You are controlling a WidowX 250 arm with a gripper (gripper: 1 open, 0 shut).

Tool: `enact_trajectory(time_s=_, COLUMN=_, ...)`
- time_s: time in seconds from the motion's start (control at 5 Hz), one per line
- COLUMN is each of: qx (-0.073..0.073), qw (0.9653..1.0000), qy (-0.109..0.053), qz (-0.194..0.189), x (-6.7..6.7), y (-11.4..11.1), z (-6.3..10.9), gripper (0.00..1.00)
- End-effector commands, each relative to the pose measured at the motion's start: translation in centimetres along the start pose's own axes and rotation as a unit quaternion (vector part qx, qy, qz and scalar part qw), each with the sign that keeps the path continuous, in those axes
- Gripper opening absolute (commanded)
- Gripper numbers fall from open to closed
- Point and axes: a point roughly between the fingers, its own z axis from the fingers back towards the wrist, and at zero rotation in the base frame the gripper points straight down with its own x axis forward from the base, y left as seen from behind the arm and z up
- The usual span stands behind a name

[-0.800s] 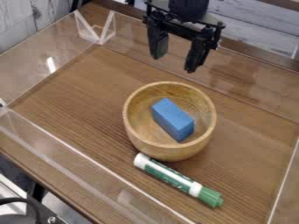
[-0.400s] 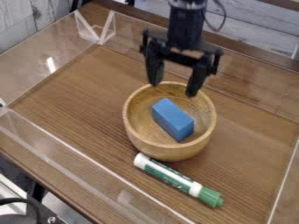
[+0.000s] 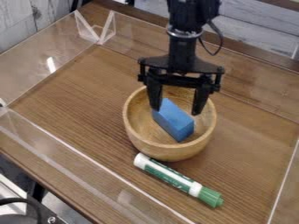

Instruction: Remove the blue block from inside the brown bowl and put it on the table

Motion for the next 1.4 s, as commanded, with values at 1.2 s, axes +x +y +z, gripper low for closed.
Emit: enact_trajectory(time_s=1.2, qx=-0.040, qw=0.9900, qy=-0.058, qz=0.123, x=0.3, y=-1.5, z=-2.5, gripper=1.00)
